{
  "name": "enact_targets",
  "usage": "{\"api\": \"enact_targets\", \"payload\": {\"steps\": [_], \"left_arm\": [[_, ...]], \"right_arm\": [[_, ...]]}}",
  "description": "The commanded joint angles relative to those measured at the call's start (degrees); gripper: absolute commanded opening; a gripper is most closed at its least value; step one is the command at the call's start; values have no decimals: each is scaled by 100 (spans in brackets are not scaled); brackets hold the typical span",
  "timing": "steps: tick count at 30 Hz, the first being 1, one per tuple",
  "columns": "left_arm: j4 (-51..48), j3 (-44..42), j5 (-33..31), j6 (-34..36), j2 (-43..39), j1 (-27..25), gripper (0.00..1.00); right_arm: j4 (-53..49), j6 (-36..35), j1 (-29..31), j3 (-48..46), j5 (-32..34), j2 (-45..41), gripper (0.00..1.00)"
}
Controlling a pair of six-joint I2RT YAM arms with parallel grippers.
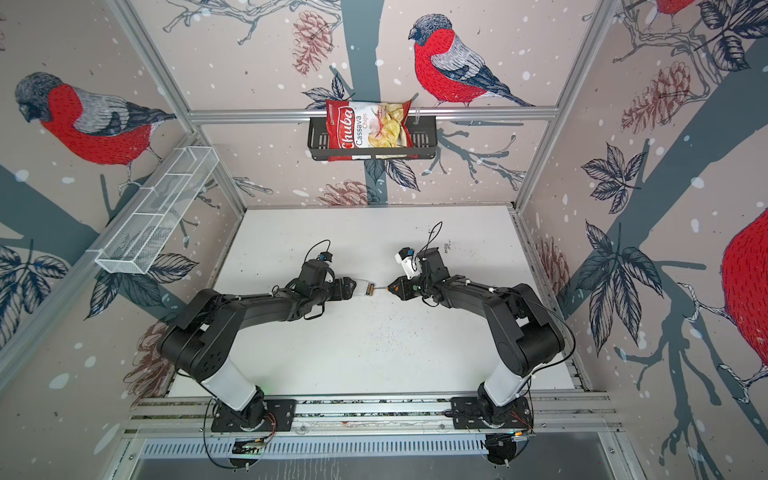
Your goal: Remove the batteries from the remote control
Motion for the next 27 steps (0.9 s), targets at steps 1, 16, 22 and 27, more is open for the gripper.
{"api": "enact_targets", "payload": {"steps": [1, 16, 22, 27], "left_arm": [[6, 47, -60, 24, 27, -1, 85], [115, 146, 32, -47, 242, -59, 76], [111, 207, 38, -54, 293, -75, 74], [105, 250, 65, -51, 338, -84, 75]], "right_arm": [[-188, -183, 70, 79, 216, 32, 0], [-1508, -592, 568, 1163, 912, 266, 0], [-1843, -628, 636, 1534, 1007, 468, 0], [-2063, -732, 765, 1852, 1031, 603, 0]]}}
